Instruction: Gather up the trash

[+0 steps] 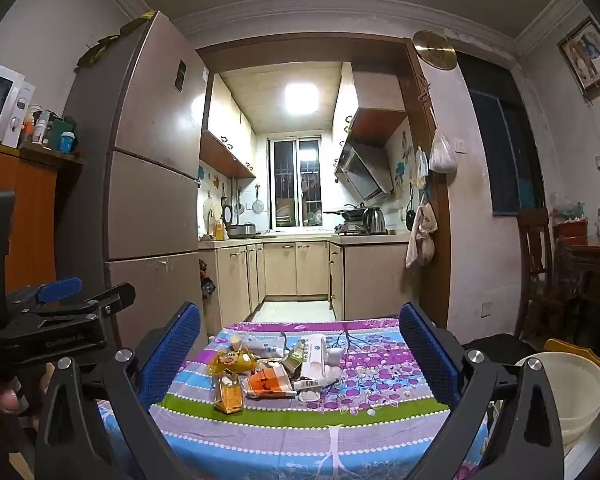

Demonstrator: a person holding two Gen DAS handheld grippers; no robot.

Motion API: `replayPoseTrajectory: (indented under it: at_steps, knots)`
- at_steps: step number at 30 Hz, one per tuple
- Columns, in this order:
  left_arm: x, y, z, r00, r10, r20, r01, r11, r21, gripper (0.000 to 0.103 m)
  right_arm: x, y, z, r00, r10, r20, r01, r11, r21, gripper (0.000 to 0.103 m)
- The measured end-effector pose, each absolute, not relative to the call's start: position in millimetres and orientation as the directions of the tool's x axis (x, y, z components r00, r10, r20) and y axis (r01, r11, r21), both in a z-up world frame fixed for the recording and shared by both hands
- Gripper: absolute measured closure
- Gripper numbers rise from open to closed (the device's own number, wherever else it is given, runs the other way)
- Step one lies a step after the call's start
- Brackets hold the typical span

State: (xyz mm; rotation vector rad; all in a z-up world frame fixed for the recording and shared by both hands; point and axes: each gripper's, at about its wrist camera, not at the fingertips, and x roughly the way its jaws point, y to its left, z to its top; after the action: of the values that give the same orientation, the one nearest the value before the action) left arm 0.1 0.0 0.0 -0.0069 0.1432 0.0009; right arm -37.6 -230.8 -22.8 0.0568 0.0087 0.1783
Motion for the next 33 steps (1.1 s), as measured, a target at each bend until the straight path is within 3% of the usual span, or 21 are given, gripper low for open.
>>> replayPoseTrajectory:
  at_steps: [33]
  knots:
    - [8.3,0.5,-9.3,0.985,0.001,-0.174,-0.002,1.000,-0.008,0.005,-32.0,-227.3,-38.4,0.984,0.176,-0.007,-0.175,0.983,0.060,0.004]
